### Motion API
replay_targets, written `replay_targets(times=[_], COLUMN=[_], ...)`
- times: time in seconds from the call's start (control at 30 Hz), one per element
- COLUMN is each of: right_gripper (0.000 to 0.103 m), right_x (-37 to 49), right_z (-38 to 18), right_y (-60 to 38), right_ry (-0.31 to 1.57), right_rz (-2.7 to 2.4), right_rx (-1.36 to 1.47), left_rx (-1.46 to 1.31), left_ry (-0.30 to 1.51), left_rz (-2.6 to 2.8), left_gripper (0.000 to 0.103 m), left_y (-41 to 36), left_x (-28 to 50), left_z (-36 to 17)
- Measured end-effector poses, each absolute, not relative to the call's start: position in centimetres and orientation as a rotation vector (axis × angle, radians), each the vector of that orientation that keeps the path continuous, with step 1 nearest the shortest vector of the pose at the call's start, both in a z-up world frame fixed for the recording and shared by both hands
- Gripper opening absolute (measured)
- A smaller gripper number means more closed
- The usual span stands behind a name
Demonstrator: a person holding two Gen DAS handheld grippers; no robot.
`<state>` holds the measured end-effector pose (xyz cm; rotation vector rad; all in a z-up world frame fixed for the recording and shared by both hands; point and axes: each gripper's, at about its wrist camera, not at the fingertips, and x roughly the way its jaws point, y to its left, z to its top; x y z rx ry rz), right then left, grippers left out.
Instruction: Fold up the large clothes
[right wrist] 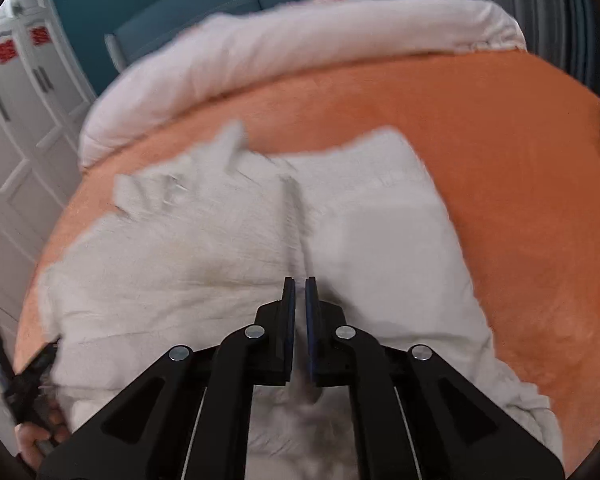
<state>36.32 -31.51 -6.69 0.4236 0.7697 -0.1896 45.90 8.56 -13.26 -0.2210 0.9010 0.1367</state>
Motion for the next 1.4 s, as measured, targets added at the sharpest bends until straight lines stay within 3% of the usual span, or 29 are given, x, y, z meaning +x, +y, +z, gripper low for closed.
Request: replay_targets(times=[0.07,0.17,0.3,0.8,1.0,1.13,1.27,1.4], right_gripper=[0.005,0.000,0.006,0.007,0.025,0.046,0.050,0.057], right_x=[36.1,37.5,35.2,13.8,5.5,0.9,-2.3,-4.2], right_z=[-6.1,-10.7,-8.3,-3.0,-0.5,-0.3,-1.5,-3.2], right_y=[-30.2,-29.9,-31.2,-28.7,-28.2,-28.7,-29.7,-30.9], right_ry=[0.752,0.928,0.891,0.842,0.778,0.763,0.805,0.840], right_rz=[-0.175,-0.201,-0.242,-0.124,-0.108,-0.133,-0.180,-0.221], right_rx=[0.374,0.293,0.373,0.261,0.184,0.165,0.181,0.263], left_rx=[-0.209,-0.186,-0.153,-0.043,-0.104,-0.121,-0.135,-0.325], left_ry=[0.901,0.905,0.925,0.912,0.800,0.770,0.864,0.975], left_rz=[0.145,0.166,0.219,0.210,0.224,0.212,0.301,0.438], left_gripper=[0.088,0.088,0.088,0.082,0.084,0.085,0.086,0.086], left_y=[8.4,8.3,8.5,8.1,11.5,13.7,16.3,19.8], left_x=[46.0,45.8,44.7,29.0,17.5,7.9,0.9,-3.7], left_z=[-13.2,-13.1,-12.6,-3.6,2.3,5.4,4.8,1.7])
